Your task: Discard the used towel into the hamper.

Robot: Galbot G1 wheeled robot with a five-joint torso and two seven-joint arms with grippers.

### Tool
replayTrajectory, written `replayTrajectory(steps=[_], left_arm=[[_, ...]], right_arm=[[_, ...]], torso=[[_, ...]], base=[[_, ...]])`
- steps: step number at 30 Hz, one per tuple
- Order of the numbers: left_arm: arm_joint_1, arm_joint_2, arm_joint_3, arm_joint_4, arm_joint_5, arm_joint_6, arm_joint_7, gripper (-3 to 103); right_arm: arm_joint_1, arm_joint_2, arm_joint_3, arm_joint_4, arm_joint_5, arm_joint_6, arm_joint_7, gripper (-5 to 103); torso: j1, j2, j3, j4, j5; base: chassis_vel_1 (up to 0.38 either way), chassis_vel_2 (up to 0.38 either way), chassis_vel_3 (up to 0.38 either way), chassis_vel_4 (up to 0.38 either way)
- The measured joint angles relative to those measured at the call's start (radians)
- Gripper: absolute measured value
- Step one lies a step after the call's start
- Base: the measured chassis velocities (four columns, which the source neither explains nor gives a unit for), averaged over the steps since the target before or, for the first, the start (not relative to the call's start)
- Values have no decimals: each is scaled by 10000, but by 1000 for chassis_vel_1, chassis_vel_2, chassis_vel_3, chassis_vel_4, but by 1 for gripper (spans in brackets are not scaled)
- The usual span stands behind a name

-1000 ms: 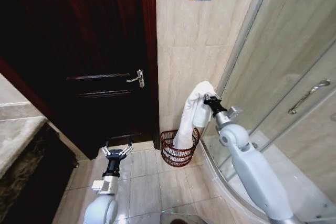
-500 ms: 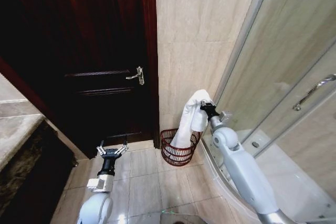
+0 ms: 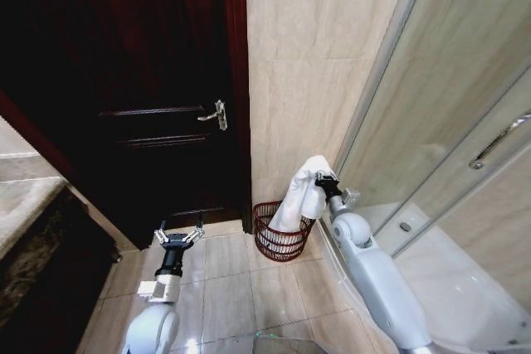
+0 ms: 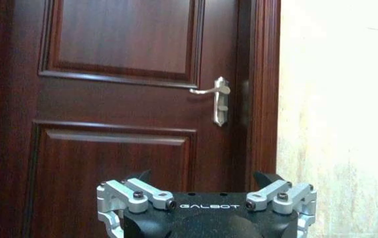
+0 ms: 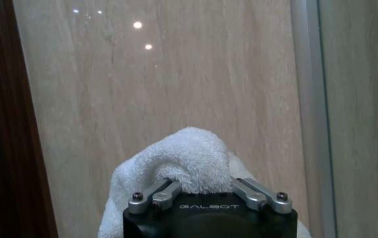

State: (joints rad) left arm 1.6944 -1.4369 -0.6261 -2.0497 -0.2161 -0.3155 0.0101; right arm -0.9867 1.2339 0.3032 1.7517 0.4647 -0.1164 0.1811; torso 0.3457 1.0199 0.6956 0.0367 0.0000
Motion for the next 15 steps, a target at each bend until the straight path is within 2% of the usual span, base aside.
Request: replayTrajectory(steps=[6,15], left_arm=[[-57,26,228,60,113,6,-1,100],[-68,102,204,257,137,-100,-8,100]], right_arm=[[-523,92,78,395,-666,-114,60,10],[-908,346,93,824,-936,-114,87,10]], torso=[[-131,-300,-167,-1,1],[-317,-709,-390,0,-2]], base=[[0,0,0,0],[0,0,0,0]])
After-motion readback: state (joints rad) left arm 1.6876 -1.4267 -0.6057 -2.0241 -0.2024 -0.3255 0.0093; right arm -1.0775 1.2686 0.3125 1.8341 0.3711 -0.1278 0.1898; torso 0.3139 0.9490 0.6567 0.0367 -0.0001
